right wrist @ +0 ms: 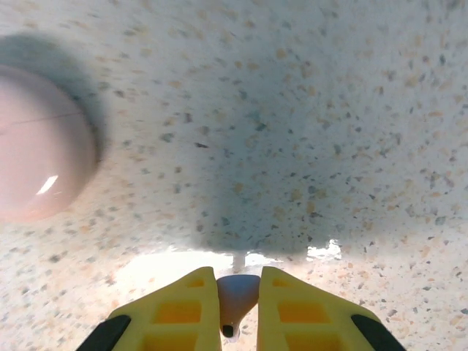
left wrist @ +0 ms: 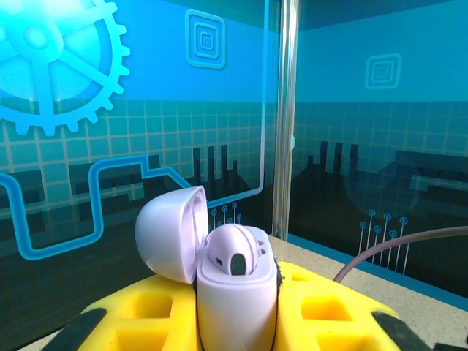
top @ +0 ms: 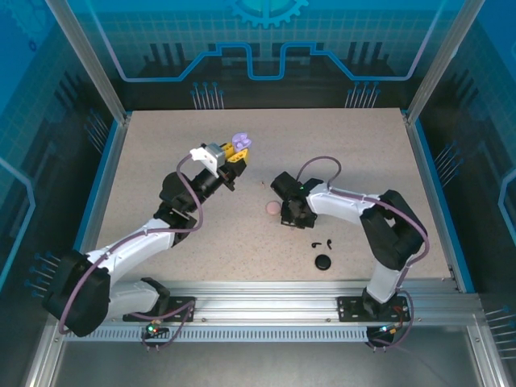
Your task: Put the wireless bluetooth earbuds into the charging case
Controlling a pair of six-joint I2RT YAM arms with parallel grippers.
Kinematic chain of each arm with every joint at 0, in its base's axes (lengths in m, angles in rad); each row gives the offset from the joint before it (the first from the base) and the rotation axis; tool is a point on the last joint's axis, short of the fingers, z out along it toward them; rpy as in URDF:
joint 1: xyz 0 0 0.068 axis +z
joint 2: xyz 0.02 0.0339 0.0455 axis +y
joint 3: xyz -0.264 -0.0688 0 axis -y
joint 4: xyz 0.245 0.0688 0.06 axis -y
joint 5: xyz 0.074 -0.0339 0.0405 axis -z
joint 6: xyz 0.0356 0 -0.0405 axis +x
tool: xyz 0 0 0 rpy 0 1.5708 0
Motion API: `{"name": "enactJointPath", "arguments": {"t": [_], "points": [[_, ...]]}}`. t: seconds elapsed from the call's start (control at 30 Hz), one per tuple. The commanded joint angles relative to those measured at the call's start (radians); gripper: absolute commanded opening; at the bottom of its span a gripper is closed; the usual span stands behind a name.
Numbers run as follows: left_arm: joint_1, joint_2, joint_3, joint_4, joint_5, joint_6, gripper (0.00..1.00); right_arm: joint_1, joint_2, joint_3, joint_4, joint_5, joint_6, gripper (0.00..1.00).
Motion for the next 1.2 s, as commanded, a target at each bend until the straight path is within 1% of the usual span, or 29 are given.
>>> {"name": "enactJointPath", "arguments": {"t": [0.0, 0.13, 0.27, 0.37, 0.47, 0.63, 0.83, 0.97, 1.17], "points": [[-0.004, -0.034, 0.014, 0.011, 0.021, -0.020, 0.00, 0.022, -0.106, -0.032, 0.065, 0.067, -0.074, 0.14], [-0.005, -0.046, 0.014, 0.003, 0.039, -0.013, 0.00, 0.025, -0.233, -0.047, 0.110, 0.097, -0.146, 0.14], [-0.004, -0.065, 0.023, -0.025, 0.064, -0.004, 0.00, 0.022, -0.366, -0.017, 0.139, 0.109, -0.248, 0.15], [-0.005, -0.075, 0.029, -0.044, 0.080, 0.001, 0.00, 0.010, -0.442, 0.048, 0.136, 0.095, -0.328, 0.15], [-0.004, -0.076, 0.031, -0.050, 0.109, 0.008, 0.00, -0.006, -0.483, 0.141, 0.135, 0.059, -0.408, 0.15], [-0.004, -0.065, 0.040, -0.054, 0.155, 0.003, 0.00, -0.023, -0.502, 0.307, 0.166, -0.018, -0.519, 0.16], [-0.018, -0.034, 0.073, -0.061, 0.190, 0.013, 0.00, -0.026, -0.465, 0.473, 0.208, -0.112, -0.584, 0.17], [-0.031, -0.005, 0.105, -0.075, 0.210, 0.027, 0.00, -0.027, -0.435, 0.515, 0.251, -0.187, -0.603, 0.17], [-0.046, 0.022, 0.139, -0.077, 0.212, 0.045, 0.00, -0.022, -0.414, 0.494, 0.317, -0.291, -0.623, 0.16]]}}
